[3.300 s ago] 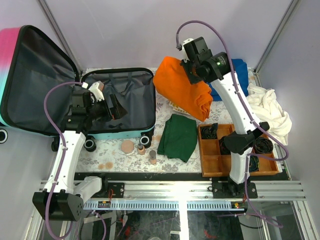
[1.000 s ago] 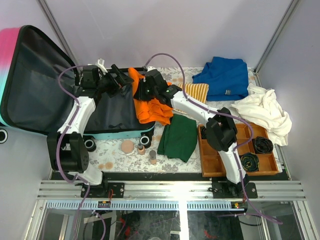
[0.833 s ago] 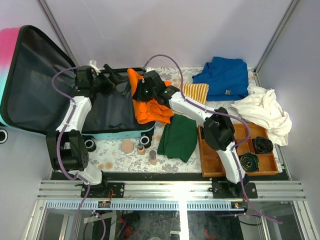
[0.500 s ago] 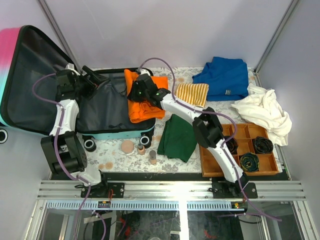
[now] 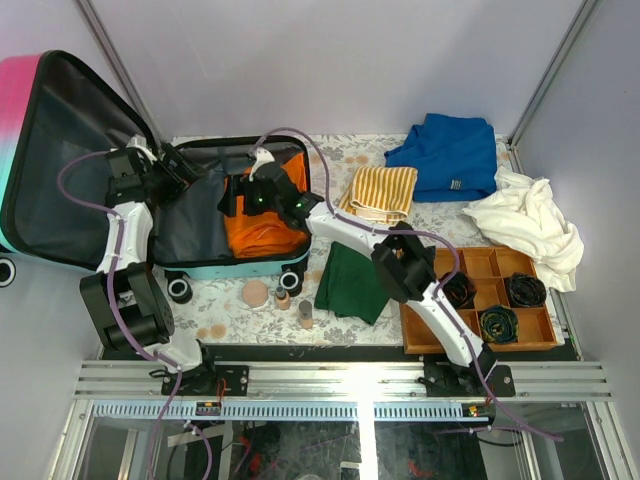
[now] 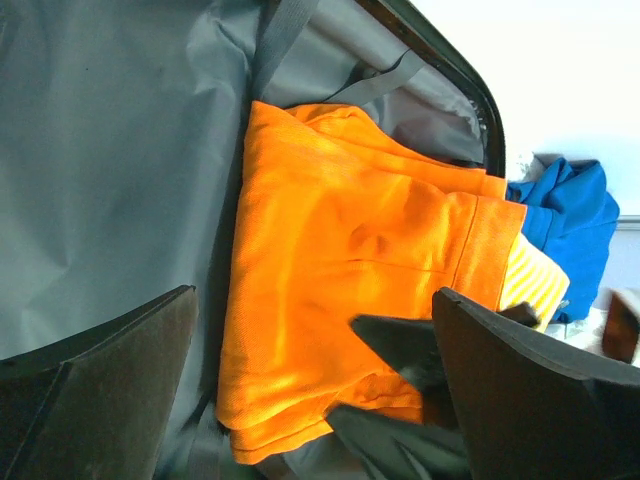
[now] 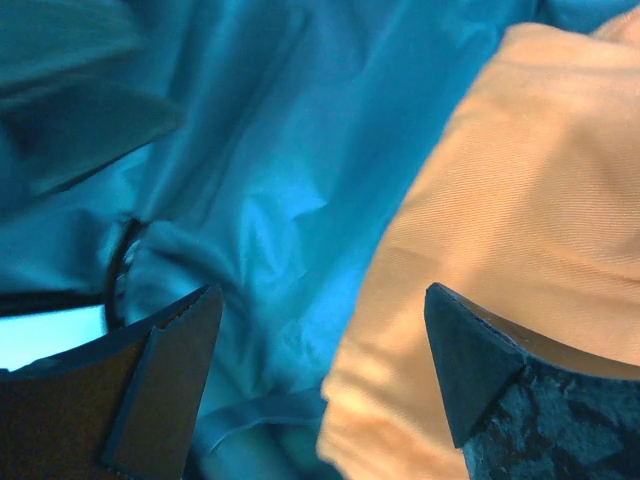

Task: Pack the luggage

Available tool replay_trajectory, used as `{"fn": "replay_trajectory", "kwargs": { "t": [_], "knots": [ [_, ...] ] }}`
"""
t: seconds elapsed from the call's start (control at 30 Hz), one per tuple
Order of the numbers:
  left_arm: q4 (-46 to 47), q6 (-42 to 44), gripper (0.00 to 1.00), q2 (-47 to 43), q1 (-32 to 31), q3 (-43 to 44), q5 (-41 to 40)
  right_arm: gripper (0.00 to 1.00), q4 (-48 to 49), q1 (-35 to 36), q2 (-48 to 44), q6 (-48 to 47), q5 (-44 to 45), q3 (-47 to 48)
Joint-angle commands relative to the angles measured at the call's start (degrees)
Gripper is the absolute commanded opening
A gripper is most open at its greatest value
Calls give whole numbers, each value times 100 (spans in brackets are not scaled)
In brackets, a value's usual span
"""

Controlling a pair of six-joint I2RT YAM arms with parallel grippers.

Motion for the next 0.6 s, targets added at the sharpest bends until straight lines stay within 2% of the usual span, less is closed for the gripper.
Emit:
{"fn": "replay_trajectory", "kwargs": {
  "t": [0.0,0.1,0.23,0.4,0.57],
  "knots": [
    [-151,459,100,65,33,6,150,90,749,-85,-1518,-716,-509,-582],
    [-322,735,100,168,-14,-36,279,91,645,-233,-2194,-1001,-972,-1149],
    [-515,1365,95,253,-208,-125,233,95,-304,-628,-2893,-1409,-1362,-1421],
    [-529,1661,83,550,-328,-147,133,100,-1908,-1303,-3564,-2131,-1818,-1466],
    [-607,1777,69,940,-525,-92,84,99,-3267,-2176,-4158,-2461,-2312,-1521]
  ]
}}
